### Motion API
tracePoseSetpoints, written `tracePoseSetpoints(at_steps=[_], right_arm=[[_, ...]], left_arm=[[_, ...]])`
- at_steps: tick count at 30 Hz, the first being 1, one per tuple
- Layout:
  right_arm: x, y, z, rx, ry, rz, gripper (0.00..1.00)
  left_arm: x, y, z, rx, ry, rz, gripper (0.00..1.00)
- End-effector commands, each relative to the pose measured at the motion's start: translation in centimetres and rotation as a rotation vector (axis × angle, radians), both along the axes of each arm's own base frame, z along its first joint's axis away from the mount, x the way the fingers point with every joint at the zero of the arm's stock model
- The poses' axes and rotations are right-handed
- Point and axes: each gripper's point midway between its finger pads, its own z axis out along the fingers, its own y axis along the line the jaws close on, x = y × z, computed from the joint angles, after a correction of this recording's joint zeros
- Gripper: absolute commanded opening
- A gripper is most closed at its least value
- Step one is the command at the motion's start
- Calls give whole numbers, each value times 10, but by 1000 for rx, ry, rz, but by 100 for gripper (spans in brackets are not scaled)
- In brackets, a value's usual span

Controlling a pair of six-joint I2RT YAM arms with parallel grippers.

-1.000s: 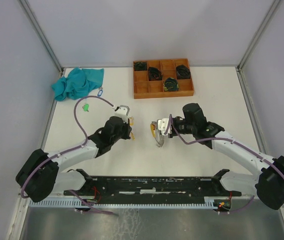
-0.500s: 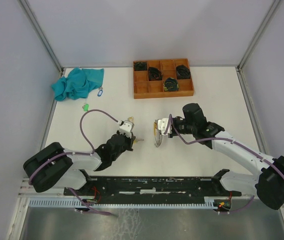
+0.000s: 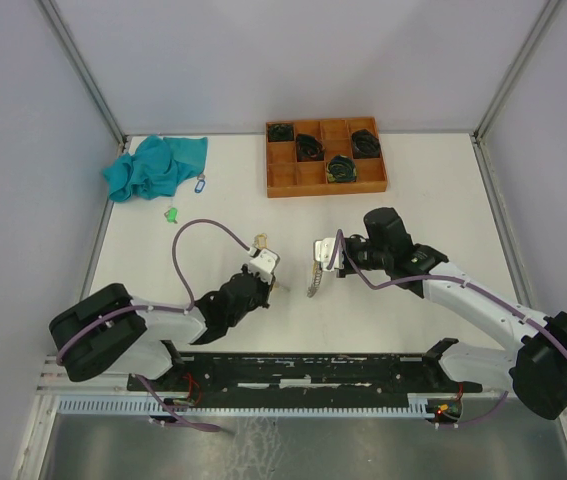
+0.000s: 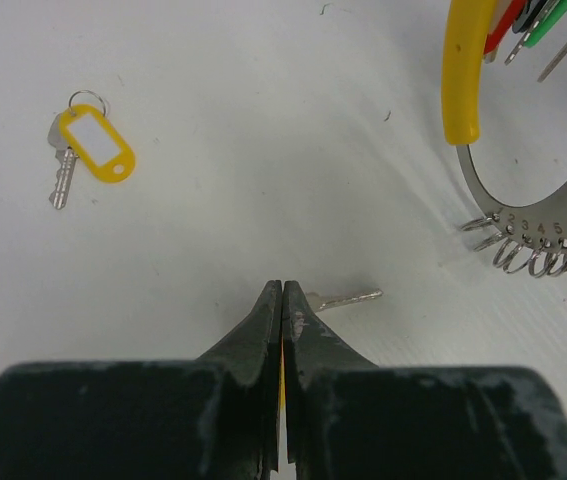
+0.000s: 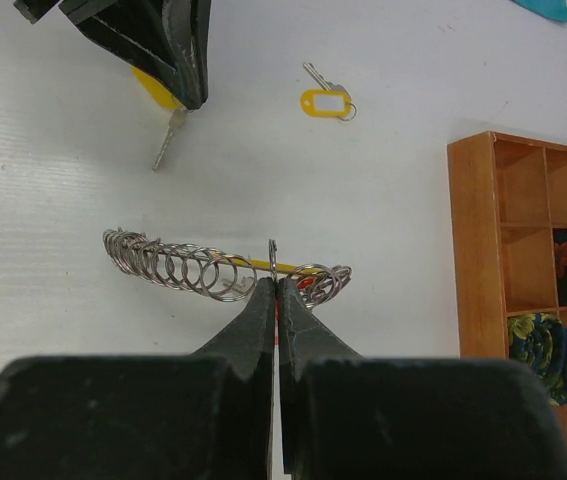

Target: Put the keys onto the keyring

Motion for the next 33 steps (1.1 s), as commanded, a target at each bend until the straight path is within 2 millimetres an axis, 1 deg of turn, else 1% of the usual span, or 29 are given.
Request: tracePoseSetpoints(at_steps=[1,6,9,12,14,17,20,21,24,27,33], right_arm=[[4,6,24,48,-71,12,1],[4,6,24,45,-66,11,1],[5,5,25,41,-69,7,1],[5,4,24,40,-69,5,1],[4,4,25,40,-69,6,1],[4,3,25,37,-68,3,1],[4,3,25,35,-69,1,1],[4,3,25,35,-68,2,1],[4,2,24,31,-64,1,1],[4,2,24,31,-63,1,1],[3,3,24,31,-58,5,1]], left_arm=[[3,-11,8,28,-30,-35,4],[-2,-6,3,35,17,-21,9],[-6,-2,-4,54,66,-7,12],[-8,0,-3,42,83,6,15],[-9,1,1,31,93,18,19],[-10,3,8,13,120,50,29],[-11,5,18,2,156,83,38],[-10,3,25,-6,166,91,40],[-12,5,31,-11,230,144,49],[-15,6,30,-36,322,177,50],[-16,17,16,-44,511,241,48]])
